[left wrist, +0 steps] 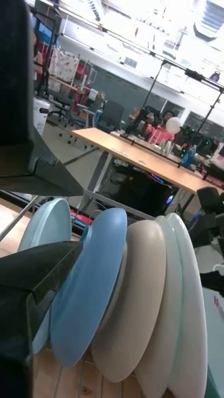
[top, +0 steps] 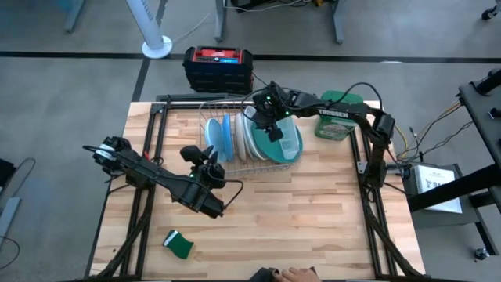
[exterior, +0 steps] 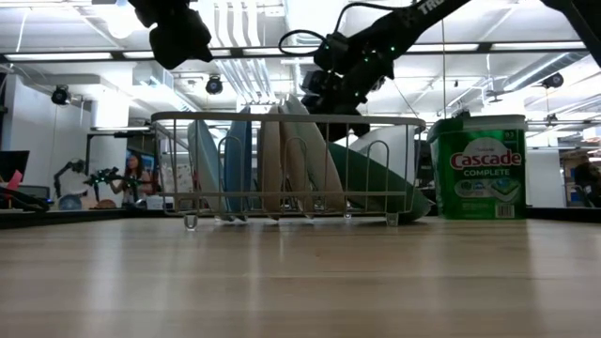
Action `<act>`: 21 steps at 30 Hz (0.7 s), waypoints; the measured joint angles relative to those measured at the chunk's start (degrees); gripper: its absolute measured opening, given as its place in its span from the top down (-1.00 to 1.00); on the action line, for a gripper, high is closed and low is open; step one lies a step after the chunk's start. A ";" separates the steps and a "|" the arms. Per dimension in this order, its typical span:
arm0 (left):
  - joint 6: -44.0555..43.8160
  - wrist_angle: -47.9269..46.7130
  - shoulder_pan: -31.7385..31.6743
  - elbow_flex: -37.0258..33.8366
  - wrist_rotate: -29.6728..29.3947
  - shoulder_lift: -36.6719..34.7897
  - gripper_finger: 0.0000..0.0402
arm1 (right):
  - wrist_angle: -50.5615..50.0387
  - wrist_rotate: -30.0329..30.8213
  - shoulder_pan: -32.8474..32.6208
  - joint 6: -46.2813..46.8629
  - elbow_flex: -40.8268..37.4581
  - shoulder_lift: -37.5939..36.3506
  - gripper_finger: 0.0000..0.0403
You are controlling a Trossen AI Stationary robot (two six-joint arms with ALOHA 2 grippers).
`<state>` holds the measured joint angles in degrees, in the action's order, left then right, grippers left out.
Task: Sort dishes
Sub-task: Put the green plate in the dish rack
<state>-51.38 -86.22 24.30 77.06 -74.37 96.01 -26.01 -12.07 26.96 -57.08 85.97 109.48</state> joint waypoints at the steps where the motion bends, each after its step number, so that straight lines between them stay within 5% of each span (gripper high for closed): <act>1: -0.55 -0.43 -0.07 0.00 -0.03 0.00 0.42 | 0.57 -0.13 0.00 -0.18 0.00 0.16 0.04; 9: -1.66 -0.62 -0.64 -0.98 -0.08 -0.26 0.42 | 2.36 -2.28 -0.22 -1.32 0.07 2.07 -0.02; 21: -1.85 -0.58 -0.79 -1.07 -0.06 -0.48 0.42 | 2.42 -2.97 -0.90 -3.15 0.11 2.64 0.63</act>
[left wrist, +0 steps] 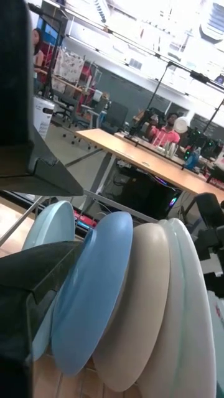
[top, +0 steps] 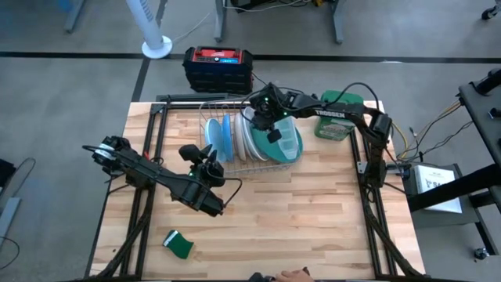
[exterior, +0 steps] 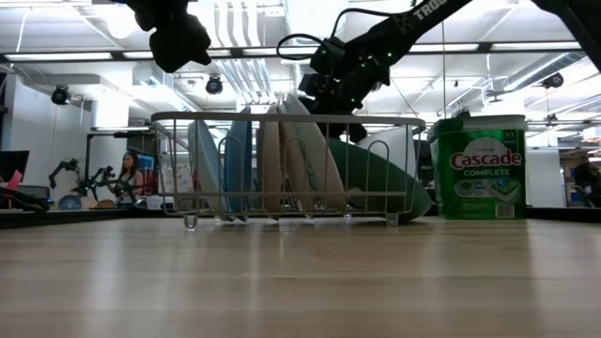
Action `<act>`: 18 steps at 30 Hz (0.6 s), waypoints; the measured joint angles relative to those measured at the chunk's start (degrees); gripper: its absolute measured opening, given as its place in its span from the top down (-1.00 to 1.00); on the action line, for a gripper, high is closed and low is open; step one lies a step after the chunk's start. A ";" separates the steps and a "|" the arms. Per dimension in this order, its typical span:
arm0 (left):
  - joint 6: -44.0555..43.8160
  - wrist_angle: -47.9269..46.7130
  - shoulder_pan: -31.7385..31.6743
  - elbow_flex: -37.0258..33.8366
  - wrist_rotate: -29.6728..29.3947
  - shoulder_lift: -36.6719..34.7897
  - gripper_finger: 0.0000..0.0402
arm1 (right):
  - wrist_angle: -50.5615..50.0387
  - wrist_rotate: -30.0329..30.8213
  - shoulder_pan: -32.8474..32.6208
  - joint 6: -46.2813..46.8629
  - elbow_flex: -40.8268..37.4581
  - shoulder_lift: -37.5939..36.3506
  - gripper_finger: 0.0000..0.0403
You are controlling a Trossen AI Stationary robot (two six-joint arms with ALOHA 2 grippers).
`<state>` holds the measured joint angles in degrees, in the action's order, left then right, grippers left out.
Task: Sort dishes
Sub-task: Put the green plate in the dish rack
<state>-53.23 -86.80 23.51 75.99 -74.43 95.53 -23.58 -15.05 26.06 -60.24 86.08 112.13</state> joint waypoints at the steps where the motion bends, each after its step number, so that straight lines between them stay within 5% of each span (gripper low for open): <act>1: 0.00 0.00 0.00 0.00 0.00 0.00 0.42 | -0.02 0.06 0.00 0.11 0.00 0.01 0.71; 5: 0.00 0.02 0.00 0.00 0.00 0.00 0.42 | -0.17 0.44 0.00 0.70 -0.10 -0.07 0.96; 18: 0.15 0.17 0.02 0.00 -1.40 -0.02 0.42 | -2.73 0.26 -0.16 3.56 -0.36 -4.14 1.00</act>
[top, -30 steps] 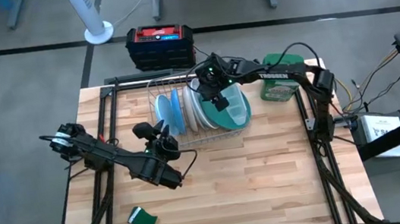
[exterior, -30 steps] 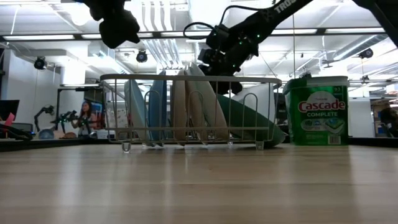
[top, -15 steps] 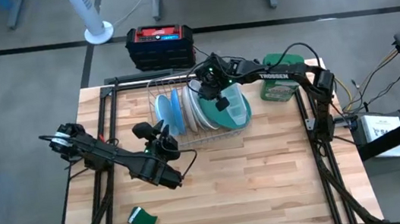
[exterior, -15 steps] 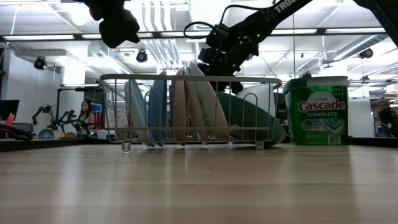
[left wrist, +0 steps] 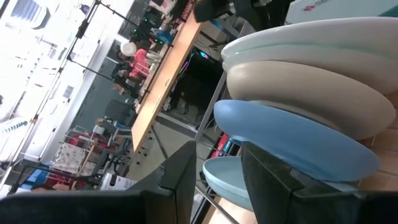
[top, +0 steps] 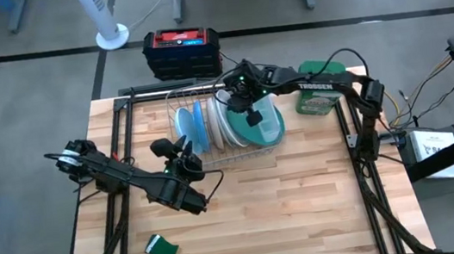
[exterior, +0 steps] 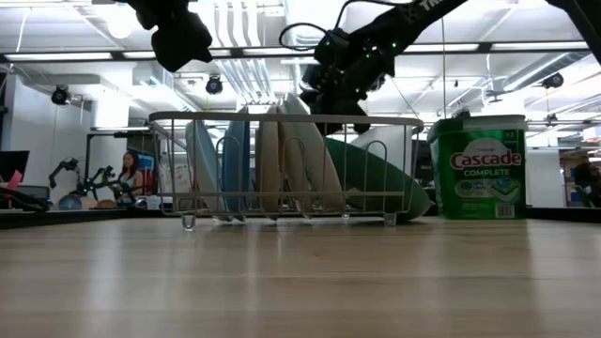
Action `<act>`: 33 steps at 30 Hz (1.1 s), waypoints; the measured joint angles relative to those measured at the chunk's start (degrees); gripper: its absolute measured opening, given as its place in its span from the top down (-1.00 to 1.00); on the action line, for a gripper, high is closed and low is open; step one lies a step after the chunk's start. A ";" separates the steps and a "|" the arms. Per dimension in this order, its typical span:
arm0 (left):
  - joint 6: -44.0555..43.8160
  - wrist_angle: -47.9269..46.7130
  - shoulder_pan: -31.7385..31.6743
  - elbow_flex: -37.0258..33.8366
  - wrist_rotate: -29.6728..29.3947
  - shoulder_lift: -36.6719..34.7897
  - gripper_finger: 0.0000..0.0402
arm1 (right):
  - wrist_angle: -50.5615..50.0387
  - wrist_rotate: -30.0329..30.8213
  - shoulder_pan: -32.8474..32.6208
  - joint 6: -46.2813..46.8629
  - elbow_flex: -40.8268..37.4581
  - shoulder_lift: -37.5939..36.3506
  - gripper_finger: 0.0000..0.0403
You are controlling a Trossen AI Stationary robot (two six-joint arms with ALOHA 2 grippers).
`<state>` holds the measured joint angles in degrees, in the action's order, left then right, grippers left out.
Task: Sort dishes
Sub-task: Put the green plate in the dish rack
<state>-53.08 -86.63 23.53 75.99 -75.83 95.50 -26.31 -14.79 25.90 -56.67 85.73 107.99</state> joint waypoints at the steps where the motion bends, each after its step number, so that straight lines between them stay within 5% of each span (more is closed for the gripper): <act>1: 0.00 0.01 0.04 0.00 -0.02 0.00 0.42 | 0.01 -0.12 -0.03 0.30 -0.02 -0.44 1.00; 9: 0.02 0.04 0.04 0.00 -0.07 0.00 0.42 | -0.56 1.87 0.22 5.23 -0.02 -3.05 1.00; 22: -4.18 -3.20 1.19 -0.38 3.29 -1.14 0.42 | -21.83 3.73 -2.65 39.40 -0.23 -11.51 0.98; 27: -6.32 -3.33 2.31 -2.24 5.34 -2.88 0.42 | -22.56 1.40 -8.10 39.46 -1.80 -12.27 0.79; 33: -9.20 -3.15 3.39 -5.18 8.92 -5.59 0.42 | -18.07 10.28 -12.74 45.16 -1.79 -10.42 0.46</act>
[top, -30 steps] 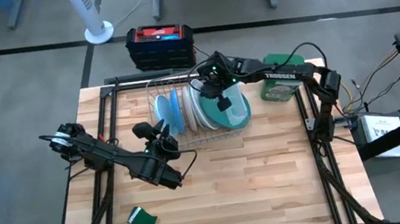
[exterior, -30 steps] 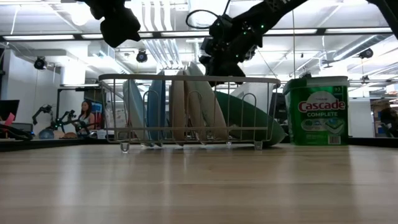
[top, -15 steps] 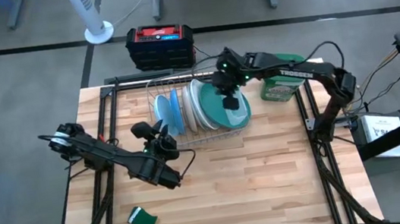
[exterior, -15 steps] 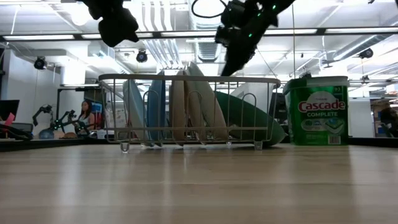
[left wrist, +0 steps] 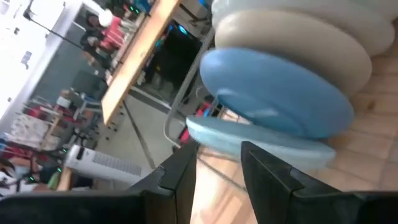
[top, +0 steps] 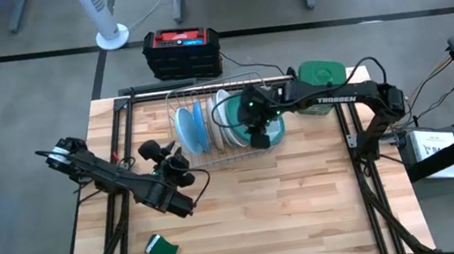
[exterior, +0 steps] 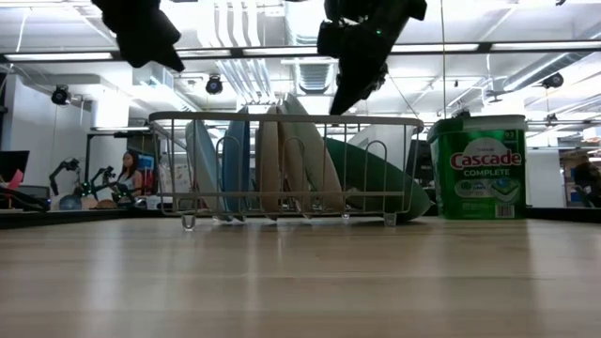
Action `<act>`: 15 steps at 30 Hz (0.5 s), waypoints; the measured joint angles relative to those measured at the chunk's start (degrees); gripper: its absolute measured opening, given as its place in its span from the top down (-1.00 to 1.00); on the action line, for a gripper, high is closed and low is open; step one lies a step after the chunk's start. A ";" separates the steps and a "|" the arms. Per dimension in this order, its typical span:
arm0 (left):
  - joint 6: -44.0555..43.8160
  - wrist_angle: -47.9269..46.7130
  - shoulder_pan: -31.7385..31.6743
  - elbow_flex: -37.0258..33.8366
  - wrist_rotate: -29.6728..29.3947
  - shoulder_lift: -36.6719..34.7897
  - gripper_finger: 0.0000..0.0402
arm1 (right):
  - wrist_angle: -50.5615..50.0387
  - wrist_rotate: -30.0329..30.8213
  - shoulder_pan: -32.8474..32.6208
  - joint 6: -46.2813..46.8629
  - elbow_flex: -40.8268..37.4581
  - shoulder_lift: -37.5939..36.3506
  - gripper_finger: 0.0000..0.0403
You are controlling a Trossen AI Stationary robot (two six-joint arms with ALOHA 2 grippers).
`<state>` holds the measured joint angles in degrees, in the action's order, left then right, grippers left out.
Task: Sort dishes
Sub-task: Put the green plate in the dish rack
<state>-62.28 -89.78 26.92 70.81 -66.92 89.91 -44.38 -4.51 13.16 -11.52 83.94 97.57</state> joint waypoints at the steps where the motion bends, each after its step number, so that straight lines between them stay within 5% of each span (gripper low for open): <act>1: -0.46 0.08 0.19 -0.63 0.56 -0.52 0.42 | 0.21 0.07 -0.10 1.44 0.00 0.20 0.40; 15: -6.12 5.16 4.13 -10.07 1.90 -8.35 0.42 | -0.21 -0.26 -0.45 14.72 0.00 5.27 -0.07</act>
<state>-68.40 -84.62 31.05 60.74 -65.01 81.56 -44.59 -4.78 12.71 3.20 83.94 102.84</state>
